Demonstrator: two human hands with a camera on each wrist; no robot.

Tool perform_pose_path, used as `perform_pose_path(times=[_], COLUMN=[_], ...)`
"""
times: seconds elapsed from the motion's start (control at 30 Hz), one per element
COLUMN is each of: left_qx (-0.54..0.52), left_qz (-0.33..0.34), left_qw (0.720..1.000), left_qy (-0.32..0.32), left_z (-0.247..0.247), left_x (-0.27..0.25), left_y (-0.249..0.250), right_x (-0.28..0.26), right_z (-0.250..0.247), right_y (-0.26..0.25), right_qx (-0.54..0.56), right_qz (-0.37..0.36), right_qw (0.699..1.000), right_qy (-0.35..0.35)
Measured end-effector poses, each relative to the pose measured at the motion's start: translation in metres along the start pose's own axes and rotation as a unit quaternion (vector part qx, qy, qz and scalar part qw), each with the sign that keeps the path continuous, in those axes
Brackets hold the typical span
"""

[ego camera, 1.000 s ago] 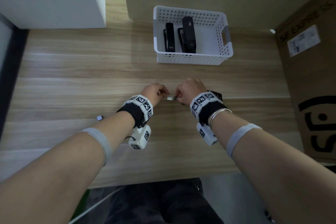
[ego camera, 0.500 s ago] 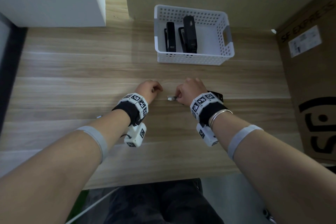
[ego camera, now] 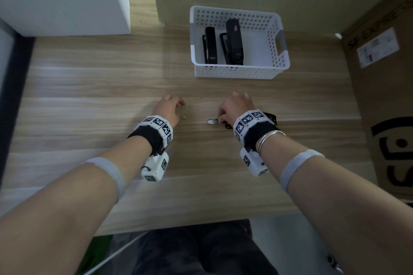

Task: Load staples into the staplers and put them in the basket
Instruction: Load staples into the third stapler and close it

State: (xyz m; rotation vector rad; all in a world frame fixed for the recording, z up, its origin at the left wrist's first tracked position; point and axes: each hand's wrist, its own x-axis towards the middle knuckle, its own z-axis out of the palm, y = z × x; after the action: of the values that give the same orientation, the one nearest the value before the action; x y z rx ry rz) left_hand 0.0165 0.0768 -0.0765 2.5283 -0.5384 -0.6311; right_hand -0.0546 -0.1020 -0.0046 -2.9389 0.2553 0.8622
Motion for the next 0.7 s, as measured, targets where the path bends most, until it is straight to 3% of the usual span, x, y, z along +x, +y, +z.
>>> perform_pose_path(times=[0.2,0.33,0.47,0.7], left_qx=[0.024,0.058,0.074,-0.046], left_qz=[0.041,0.064,0.059,0.059], left_qw=[0.998,0.995,0.994,0.997], left_qy=[-0.052,-0.045,-0.049,-0.012], left_z=[0.004,0.004,0.005,0.008], left_x=[-0.002,-0.001,-0.001,-0.001], left_y=[0.001,0.006,0.009,0.023], right_x=[0.003,0.000,-0.002,-0.003], right_z=[0.003,0.004,0.004,0.005], right_y=[0.001,0.006,0.009,0.003], right_qx=[-0.012,-0.011,0.031,0.044], right_qz=[0.045,0.077,0.094,0.033], right_qw=[0.999,0.996,0.995,0.998], right_qy=[-0.028,-0.034,0.016,0.033])
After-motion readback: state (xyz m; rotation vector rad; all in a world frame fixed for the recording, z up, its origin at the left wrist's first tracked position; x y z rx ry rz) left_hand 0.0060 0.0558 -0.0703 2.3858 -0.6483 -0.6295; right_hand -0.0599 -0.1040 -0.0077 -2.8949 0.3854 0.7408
